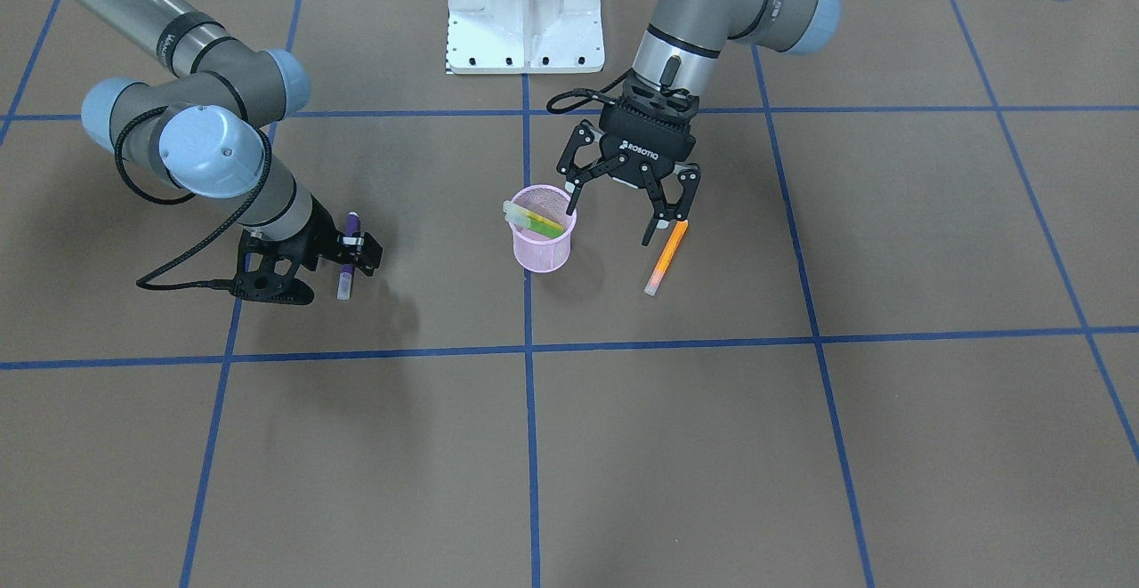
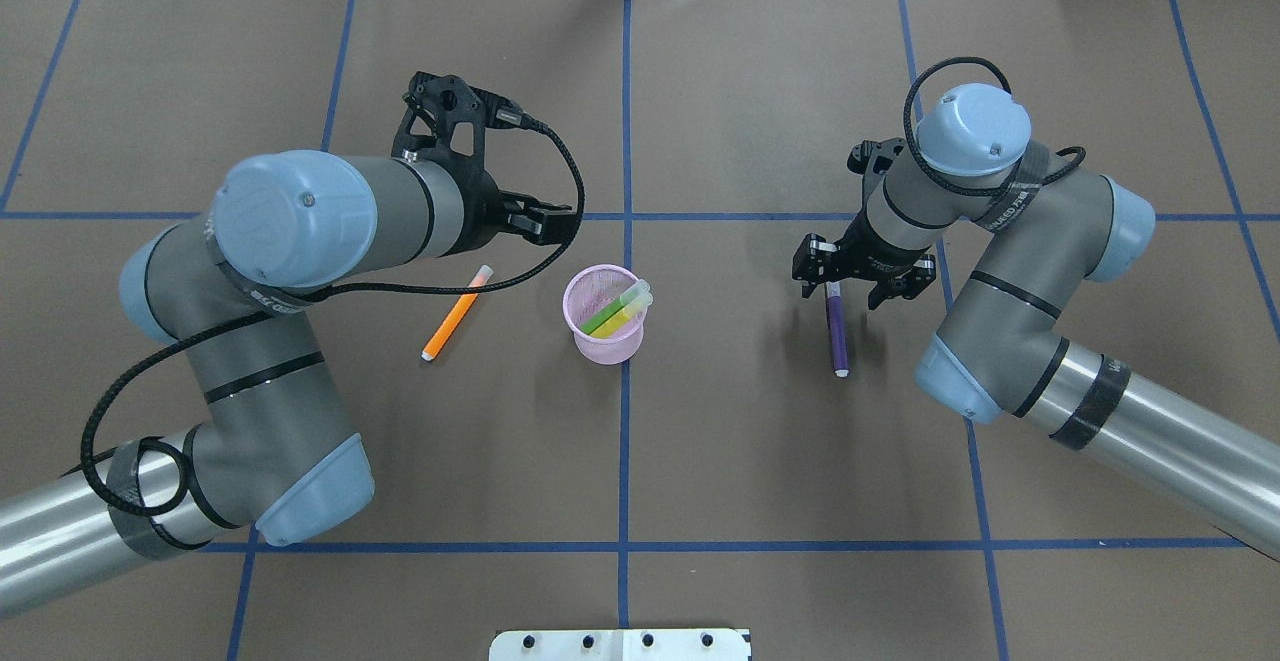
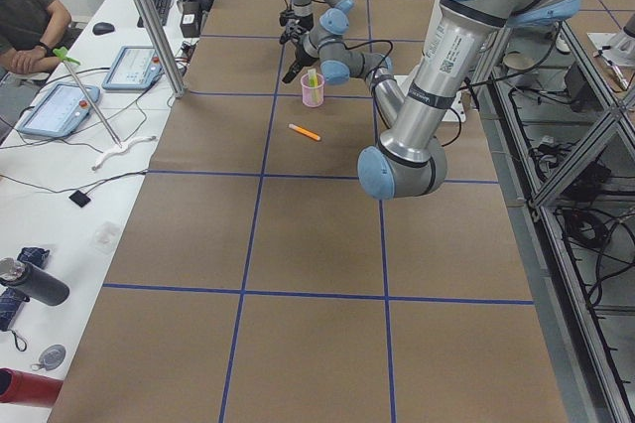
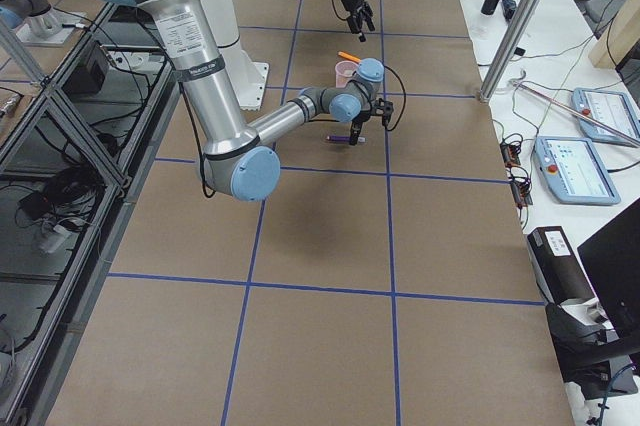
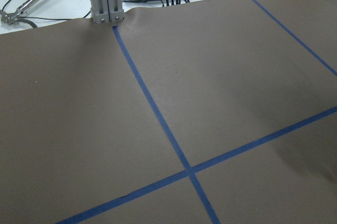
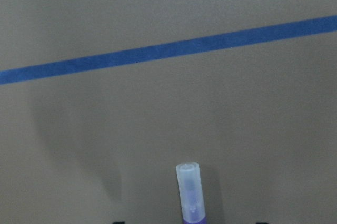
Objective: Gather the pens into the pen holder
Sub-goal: 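Grasp the purple marker with the right gripper while the left arm draws back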
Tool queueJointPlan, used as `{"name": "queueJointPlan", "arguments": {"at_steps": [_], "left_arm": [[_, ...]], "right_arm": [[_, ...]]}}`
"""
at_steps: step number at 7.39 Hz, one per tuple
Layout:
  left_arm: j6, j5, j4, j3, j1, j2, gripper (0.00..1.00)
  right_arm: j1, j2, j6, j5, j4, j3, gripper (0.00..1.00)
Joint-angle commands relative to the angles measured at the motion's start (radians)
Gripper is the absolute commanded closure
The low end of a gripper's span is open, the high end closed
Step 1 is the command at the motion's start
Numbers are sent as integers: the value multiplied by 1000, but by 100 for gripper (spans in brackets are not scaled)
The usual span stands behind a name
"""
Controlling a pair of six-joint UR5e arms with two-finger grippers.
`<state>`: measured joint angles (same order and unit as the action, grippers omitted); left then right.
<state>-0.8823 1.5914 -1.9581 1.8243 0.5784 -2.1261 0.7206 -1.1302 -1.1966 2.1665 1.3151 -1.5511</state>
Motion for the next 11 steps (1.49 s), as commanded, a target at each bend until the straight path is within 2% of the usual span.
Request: {"name": "queueJointPlan", "arguments": {"at_steps": [1, 4, 5, 6, 7, 9, 10, 11], "left_arm": [[-3, 30, 30, 18, 14, 0, 1], [-10, 32, 30, 20, 15, 0, 1], [-10, 32, 30, 30, 14, 2, 1], [-10, 32, 31, 36, 14, 2, 1], [-10, 32, 31, 38, 14, 3, 1], [-23, 32, 33, 52, 14, 6, 1], [-23, 32, 33, 67, 15, 8, 1], [-21, 32, 33, 70, 15, 9, 1]], "right_arm": [[-4, -2, 0, 13, 3, 5, 36], [-18, 0, 0, 13, 3, 9, 37], [-18, 0, 0, 13, 1, 9, 41], [-18, 0, 0, 15, 3, 9, 68], [-16, -2, 2, 27, 1, 8, 100], [-9, -10, 14, 33, 1, -1, 100], [17, -5, 5, 65, 3, -30, 100], [25, -3, -1, 40, 0, -62, 100]]}}
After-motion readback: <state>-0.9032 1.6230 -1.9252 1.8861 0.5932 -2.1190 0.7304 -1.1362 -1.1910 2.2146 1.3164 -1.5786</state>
